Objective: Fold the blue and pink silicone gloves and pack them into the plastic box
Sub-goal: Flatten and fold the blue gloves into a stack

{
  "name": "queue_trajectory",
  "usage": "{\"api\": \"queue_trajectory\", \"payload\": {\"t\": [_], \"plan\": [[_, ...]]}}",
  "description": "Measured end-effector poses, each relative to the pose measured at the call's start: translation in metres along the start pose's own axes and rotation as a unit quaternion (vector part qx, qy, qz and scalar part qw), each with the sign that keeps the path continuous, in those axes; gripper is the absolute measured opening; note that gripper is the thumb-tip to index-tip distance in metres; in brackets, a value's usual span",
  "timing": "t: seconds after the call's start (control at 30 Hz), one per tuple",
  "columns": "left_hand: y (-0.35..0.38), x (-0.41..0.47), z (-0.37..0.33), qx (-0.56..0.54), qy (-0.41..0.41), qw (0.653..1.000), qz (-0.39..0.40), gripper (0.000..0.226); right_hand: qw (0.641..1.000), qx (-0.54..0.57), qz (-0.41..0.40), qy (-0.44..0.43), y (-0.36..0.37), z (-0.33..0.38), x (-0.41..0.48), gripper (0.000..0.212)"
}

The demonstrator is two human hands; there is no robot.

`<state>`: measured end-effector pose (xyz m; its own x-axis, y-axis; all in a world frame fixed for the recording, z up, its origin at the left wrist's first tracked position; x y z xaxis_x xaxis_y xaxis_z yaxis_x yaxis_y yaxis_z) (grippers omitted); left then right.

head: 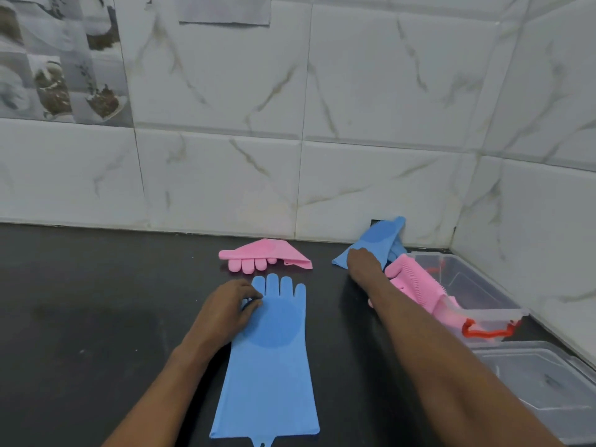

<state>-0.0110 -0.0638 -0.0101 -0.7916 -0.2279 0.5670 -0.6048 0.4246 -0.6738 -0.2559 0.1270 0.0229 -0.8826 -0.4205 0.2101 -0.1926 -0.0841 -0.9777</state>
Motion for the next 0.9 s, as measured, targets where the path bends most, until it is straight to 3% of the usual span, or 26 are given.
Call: {"api": "queue_trajectory", "payload": {"t": [0.27, 0.4, 0.5, 0.57, 0.63, 0.73, 0.83, 0.9], "plan": [[-0.002, 0.004, -0.004, 0.046, 0.001, 0.998, -0.052, 0.007, 0.998, -0.034, -0.057, 0.003, 0.015, -0.004, 0.018, 0.027], [-0.01, 0.003, -0.015, -0.088, -0.019, 0.989, -0.114, 0.006, 0.985, 0.044, -0.168, 0.007, -0.02, 0.015, 0.006, 0.026], [-0.005, -0.002, -0.029, -0.237, -0.026, 0.97, -0.056, 0.033, 0.976, 0.088, -0.194, -0.044, -0.047, 0.033, -0.024, 0.026], [0.006, -0.001, -0.034, -0.411, -0.116, 0.904, 0.009, 0.059, 0.969, 0.1, -0.199, -0.105, -0.059, 0.042, -0.059, 0.019], [0.022, -0.001, -0.034, -0.547, -0.232, 0.801, 0.072, 0.087, 0.944, 0.094, -0.274, -0.158, -0.069, 0.046, -0.105, 0.017], [0.036, 0.0, -0.041, -0.62, -0.319, 0.703, 0.141, 0.099, 0.907, 0.12, -0.29, -0.282, -0.063, 0.054, -0.171, 0.021], [0.043, 0.0, -0.052, -0.594, -0.372, 0.69, 0.181, 0.079, 0.879, 0.099, -0.317, -0.341, -0.045, 0.051, -0.213, 0.032], [0.049, 0.001, -0.064, -0.569, -0.405, 0.691, 0.186, 0.059, 0.862, 0.104, -0.332, -0.368, -0.041, 0.046, -0.233, 0.021]]}}
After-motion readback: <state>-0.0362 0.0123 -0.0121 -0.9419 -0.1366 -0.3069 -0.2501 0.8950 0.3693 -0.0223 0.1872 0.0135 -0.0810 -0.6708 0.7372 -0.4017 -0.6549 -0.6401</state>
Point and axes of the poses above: each hand's wrist, its own x-axis towards the middle knuckle, its own y-axis out of the palm, z = x × y, the point moved 3 cm from there along x, towards the middle knuckle, and after that the axes turned 6 degrees about -x, right-handed, at the moved point
